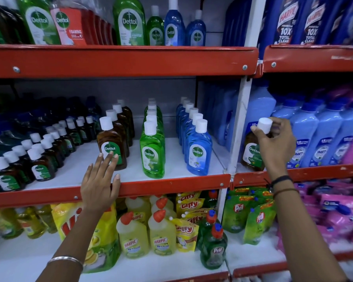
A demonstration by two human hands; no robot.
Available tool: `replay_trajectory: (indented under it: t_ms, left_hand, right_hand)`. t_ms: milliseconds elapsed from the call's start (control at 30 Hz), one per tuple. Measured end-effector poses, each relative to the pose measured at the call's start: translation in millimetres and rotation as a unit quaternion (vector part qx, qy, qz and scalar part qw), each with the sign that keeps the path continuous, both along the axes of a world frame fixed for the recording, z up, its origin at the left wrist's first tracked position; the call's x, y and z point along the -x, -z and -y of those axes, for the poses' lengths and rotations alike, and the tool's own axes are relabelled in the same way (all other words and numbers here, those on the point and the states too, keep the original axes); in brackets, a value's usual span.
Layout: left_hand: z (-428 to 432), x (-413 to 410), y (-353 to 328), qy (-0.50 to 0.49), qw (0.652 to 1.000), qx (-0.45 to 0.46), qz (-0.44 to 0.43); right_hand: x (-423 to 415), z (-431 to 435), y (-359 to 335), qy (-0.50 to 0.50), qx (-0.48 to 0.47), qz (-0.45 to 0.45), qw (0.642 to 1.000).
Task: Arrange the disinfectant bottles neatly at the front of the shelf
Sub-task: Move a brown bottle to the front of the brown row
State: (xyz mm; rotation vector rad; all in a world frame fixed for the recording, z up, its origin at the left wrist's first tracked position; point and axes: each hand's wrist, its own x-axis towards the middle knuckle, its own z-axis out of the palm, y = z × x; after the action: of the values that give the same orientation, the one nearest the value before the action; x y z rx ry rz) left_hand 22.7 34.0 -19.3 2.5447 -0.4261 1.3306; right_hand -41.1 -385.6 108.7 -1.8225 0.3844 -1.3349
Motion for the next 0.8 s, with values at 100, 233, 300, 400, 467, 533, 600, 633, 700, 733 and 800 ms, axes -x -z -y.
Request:
replay_trajectory:
  t_ms: [100, 233, 300, 400, 467, 533, 600, 633, 700, 733, 800]
  left_hand:
    - [-3.3, -0.8, -2.3, 0.006, 1.000, -0.014, -0.003]
    - [-8.1, -0.2, -2.9, -0.001, 1.000, -0.015, -0.013]
    - [-15.0, 0.4, -3.3, -0.004, 1.000, -0.016, -0.019]
    - [-36.1, 1.9, -4.7, -0.016, 0.999, -0.006, -0.031]
    - [-53.4, 3.3, -5.0, -0.030, 0.999, 0.011, -0.042]
    - [-70.3, 4.8, -5.1, -0.043, 0.998, 0.021, -0.052]
    - [-84.5, 5.3, -5.7, -0.052, 0.996, 0.030, -0.059]
    - [-89.6, 5.3, -5.8, -0.054, 0.996, 0.034, -0.062]
    - [-95.9, 5.2, -5.7, -0.055, 0.996, 0.035, -0.063]
    - [-97.6, 5.1, -5.4, -0.054, 0.996, 0.032, -0.061]
    - [-99.7, 4.1, -4.8, -0.052, 0.997, 0.027, -0.053]
  right_hand:
    - [13.3, -17.5, -7.6, 0.027, 0.011, 0.035, 0.999]
    - [30.3, -48.1, -23.3, 0.018, 0.015, 0.053, 0.998]
    - [37.6, -68.8, -29.2, -0.022, 0.006, 0.055, 0.998]
    - [43.2, -105.9, -35.0, -0.119, -0.016, 0.063, 0.991]
    - [42.3, -134.5, -37.7, -0.188, -0.023, 0.067, 0.980]
    - [37.3, -165.7, -40.6, -0.253, -0.030, 0.073, 0.964]
    - [29.1, -197.1, -43.1, -0.308, -0.043, 0.075, 0.947]
    - [24.6, -212.7, -44.1, -0.332, -0.048, 0.073, 0.939]
    - [14.3, -242.0, -45.2, -0.370, -0.054, 0.068, 0.925]
    - [8.4, -255.2, -44.8, -0.386, -0.059, 0.066, 0.918]
    - [-5.6, -278.0, -42.8, -0.410, -0.070, 0.054, 0.908]
